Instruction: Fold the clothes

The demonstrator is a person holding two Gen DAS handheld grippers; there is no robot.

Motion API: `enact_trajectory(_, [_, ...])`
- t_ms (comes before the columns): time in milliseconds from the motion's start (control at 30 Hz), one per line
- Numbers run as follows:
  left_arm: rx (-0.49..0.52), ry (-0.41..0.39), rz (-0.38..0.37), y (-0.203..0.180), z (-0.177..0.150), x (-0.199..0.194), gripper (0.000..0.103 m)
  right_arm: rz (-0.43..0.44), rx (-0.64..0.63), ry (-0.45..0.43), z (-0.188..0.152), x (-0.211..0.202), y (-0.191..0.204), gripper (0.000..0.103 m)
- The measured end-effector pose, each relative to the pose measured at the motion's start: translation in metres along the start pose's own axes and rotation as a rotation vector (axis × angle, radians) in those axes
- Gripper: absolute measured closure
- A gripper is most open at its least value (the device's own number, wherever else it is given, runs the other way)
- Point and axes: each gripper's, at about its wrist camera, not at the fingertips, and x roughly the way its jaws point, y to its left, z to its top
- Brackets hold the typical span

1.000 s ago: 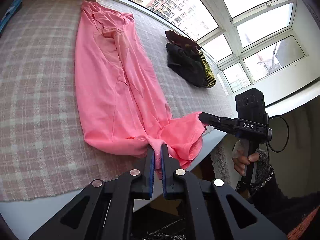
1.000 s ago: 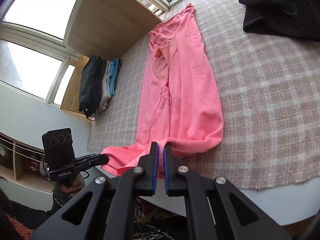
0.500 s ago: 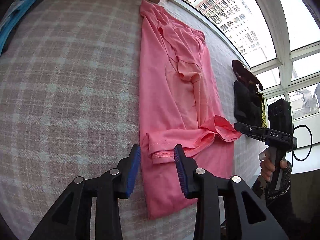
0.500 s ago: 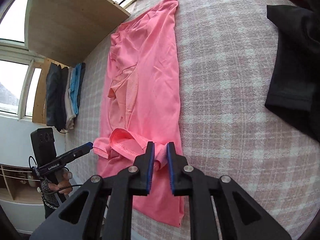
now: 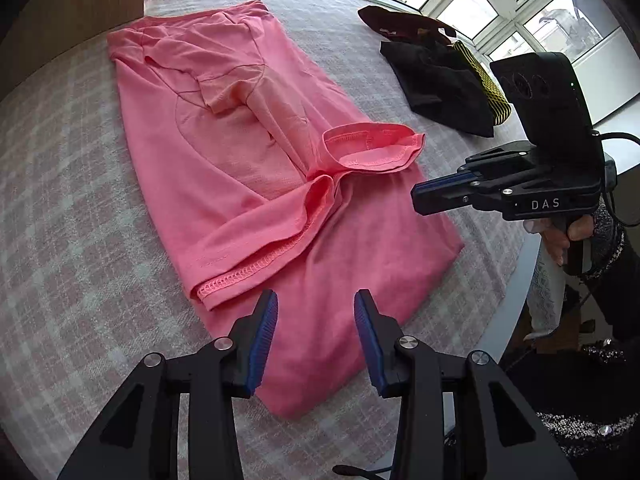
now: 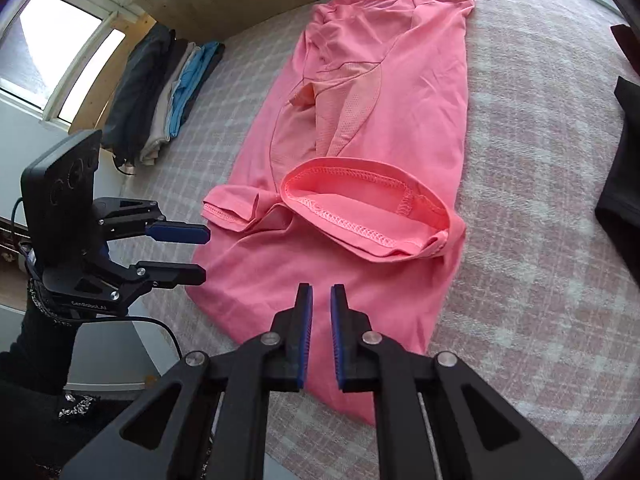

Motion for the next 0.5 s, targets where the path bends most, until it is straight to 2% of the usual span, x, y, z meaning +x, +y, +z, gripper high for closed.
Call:
enact_trajectory(67, [0.009,0.028,0.004,0.008,0.011,0.007,0.065,-0.013,0.006,0.036,0.011,0.012,-0.005,0.093])
enact_trajectory(100, [0.012,0.043,0.006,0.012,0.016,0.010,0.065,-0.039,0.018,0.022,0.020,0.010,-0.011,0.093])
enact_trajectory(133, [0.007,0.009,0.038,0.020,0.026,0.003,0.065,-0.066,0.034,-0.004,0.029,0.005,-0.017,0.093])
enact_trajectory(200, [-0.004,-0.062,0.105,0.035,0.046,-0.014,0.065,-0.125,0.095,-0.153,0.049,-0.028,-0.033,0.093])
enact_trajectory(233, [0.000,-0.072,0.109,0.039,0.046,-0.018,0.065,-0.128,0.112,-0.198,0.055,-0.042,-0.039,0.092])
enact_trajectory(333, [0.014,-0.099,0.115,0.049,0.047,-0.031,0.065,-0.089,0.097,-0.170,0.057,-0.058,-0.044,0.090])
enact_trajectory(467, [0.033,-0.135,0.123,0.063,0.047,-0.047,0.061,-0.109,0.074,-0.095,0.034,-0.042,-0.040,0.079])
enact_trajectory(500, [0.054,-0.110,0.148,0.059,0.043,-0.040,0.061,-0.115,0.065,-0.079,0.030,-0.038,-0.039,0.079])
